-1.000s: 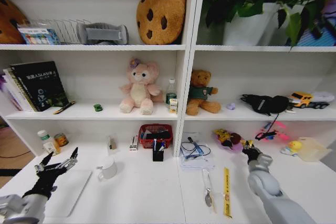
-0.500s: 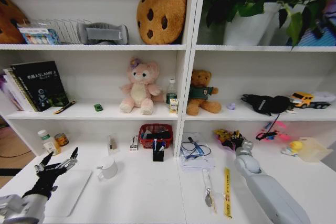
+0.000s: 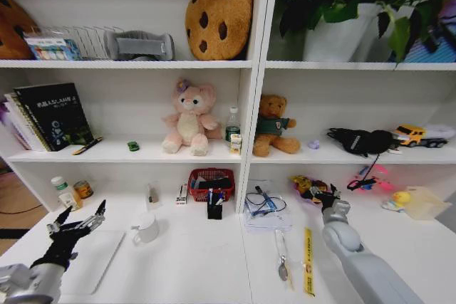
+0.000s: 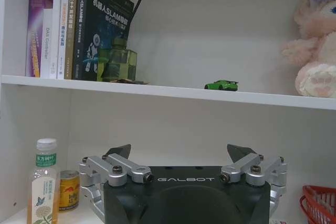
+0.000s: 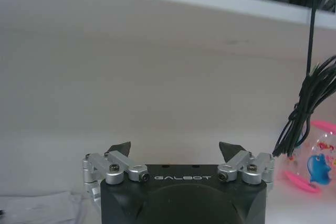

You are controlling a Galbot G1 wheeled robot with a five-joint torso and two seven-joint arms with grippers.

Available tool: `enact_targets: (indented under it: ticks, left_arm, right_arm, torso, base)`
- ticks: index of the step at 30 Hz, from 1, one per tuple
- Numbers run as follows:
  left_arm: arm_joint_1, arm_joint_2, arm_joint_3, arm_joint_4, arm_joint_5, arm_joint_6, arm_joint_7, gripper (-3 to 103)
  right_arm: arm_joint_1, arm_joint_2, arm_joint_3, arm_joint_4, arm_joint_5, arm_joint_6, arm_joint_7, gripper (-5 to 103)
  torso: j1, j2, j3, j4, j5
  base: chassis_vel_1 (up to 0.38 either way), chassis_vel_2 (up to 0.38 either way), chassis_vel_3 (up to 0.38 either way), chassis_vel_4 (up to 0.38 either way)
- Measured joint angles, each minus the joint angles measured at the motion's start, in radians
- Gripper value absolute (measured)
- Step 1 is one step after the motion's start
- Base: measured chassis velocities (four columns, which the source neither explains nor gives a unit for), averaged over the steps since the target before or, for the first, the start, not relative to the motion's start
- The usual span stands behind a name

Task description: Organize the objects on the table.

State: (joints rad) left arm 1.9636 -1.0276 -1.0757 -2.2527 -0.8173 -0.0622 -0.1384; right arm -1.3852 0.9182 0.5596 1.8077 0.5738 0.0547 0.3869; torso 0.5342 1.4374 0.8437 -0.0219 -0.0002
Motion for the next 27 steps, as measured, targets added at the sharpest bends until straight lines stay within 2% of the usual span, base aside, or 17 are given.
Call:
enact_targets:
  ticks: [1,2,6,8,13,14,17,22,27]
  left_arm:
    - [0.0,0.0,0.0,0.0,0.0,0.0,0.0,100]
    - [0.0,0.0,0.0,0.0,0.0,0.0,0.0,100]
    - [0.0,0.0,0.0,0.0,0.0,0.0,0.0,100]
    - [0.0,0.0,0.0,0.0,0.0,0.0,0.0,100]
    - [0.0,0.0,0.0,0.0,0.0,0.0,0.0,100]
    - [0.0,0.0,0.0,0.0,0.0,0.0,0.0,100]
    - [0.0,0.0,0.0,0.0,0.0,0.0,0.0,100]
    - [0.0,0.0,0.0,0.0,0.0,0.0,0.0,100]
    - [0.0,0.0,0.0,0.0,0.0,0.0,0.0,100]
  right_arm:
    - [-0.058,0.006,0.029,0.045,-0.012,0.017,-0.015,97]
    - [-0.058,0.006,0.029,0.045,-0.012,0.017,-0.015,97]
    - [-0.242,0.029,0.129,0.152,-0.079,0.118,-0.085,100]
    - [-0.264,0.031,0.144,0.166,-0.083,0.13,-0.091,100]
    - [-0.419,0.041,0.283,0.279,-0.073,0.18,-0.118,100]
    - [-0.419,0.041,0.283,0.279,-0.073,0.18,-0.118,100]
    - [-0.53,0.046,0.355,0.318,-0.071,0.25,-0.131,100]
    - [-0.619,0.071,0.393,0.355,-0.098,0.316,-0.132,100]
    - [-0.655,0.105,0.396,0.392,-0.109,0.33,-0.131,100]
  torso:
    - [0.0,0.0,0.0,0.0001,0.0]
    - [0.0,0.0,0.0,0.0001,0.0]
    - [0.0,0.0,0.0,0.0002,0.0002]
    - [0.0,0.0,0.0,0.0003,0.0003]
    - [0.0,0.0,0.0,0.0004,0.0002]
    - [0.0,0.0,0.0,0.0004,0.0002]
    - [0.0,0.0,0.0,0.0001,0.0002]
    - [0.0,0.0,0.0,0.0003,0.0003]
    - [0.0,0.0,0.0,0.0003,0.0001]
  base:
    - [0.0,0.0,0.0,0.0]
    - [0.0,0.0,0.0,0.0]
    - [0.0,0.0,0.0,0.0]
    - [0.0,0.0,0.0,0.0]
    - [0.0,0.0,0.0,0.0]
    - [0.0,0.0,0.0,0.0]
    - [0.0,0.0,0.0,0.0]
    - [0.0,0.0,0.0,0.0]
    - [0.0,0.0,0.0,0.0]
